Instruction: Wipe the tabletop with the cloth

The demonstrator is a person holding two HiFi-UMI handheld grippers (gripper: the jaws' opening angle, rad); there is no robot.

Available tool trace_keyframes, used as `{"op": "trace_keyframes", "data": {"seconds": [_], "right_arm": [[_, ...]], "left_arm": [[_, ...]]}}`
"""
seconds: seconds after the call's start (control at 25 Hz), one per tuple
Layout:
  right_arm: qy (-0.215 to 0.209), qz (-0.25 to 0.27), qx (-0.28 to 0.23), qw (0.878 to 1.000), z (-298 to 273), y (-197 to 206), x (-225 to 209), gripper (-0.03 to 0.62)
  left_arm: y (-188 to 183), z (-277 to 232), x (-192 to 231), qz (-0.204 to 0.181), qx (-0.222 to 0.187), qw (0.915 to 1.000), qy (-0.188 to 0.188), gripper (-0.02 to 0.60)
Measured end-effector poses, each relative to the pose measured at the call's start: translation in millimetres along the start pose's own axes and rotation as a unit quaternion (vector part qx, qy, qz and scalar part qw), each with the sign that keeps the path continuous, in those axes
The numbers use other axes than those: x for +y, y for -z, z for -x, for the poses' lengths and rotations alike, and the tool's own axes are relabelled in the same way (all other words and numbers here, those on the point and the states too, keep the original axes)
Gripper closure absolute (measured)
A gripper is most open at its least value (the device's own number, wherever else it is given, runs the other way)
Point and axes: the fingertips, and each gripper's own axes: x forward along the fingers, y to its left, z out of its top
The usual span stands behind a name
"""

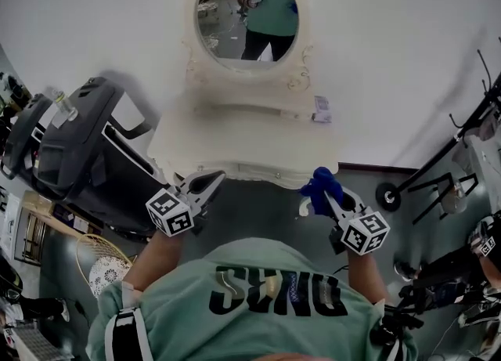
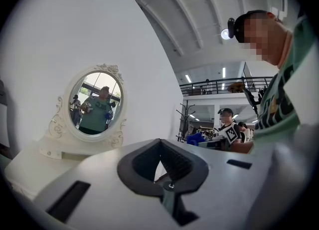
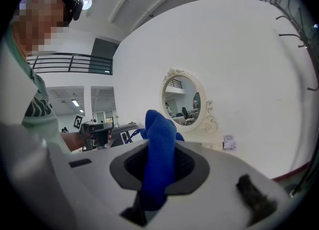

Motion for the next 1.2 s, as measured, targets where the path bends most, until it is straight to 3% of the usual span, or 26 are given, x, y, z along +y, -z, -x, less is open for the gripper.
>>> {"op": "trace_keyframes", "data": {"seconds": [0.24, 0.44, 0.72, 1.04, 1.2], "right_arm": [[-0.012, -0.011, 0.007, 1.000, -2.5, 2.7, -40.7, 0.530], [-0.023, -0.015, 0.021, 0.999, -42.3, 5.7, -48.1, 0.530], [-0.002, -0.010, 0.026, 1.000, -153.2, -4.0, -52.4, 0.528], [0.031, -0.002, 0.017, 0.999, -321.4, -66.5, -46.2, 0.528], [0.023, 0.012, 0.043, 0.999, -380.6, -73.3, -47.6, 0.528]], "left_arm": [[12.6, -31.7, -5.3, 0.009, 0.011, 0.9998, -0.011, 0.575], [14.1, -37.1, 32.2, 0.018, 0.017, 0.9995, -0.020, 0.575], [14.4, -52.2, 150.7, 0.037, 0.020, 0.9990, 0.015, 0.574], [-45.1, -71.7, 321.4, 0.011, 0.037, 0.9971, 0.066, 0.575], [-57.7, -86.6, 383.0, 0.026, 0.035, 0.9970, 0.063, 0.575]]}}
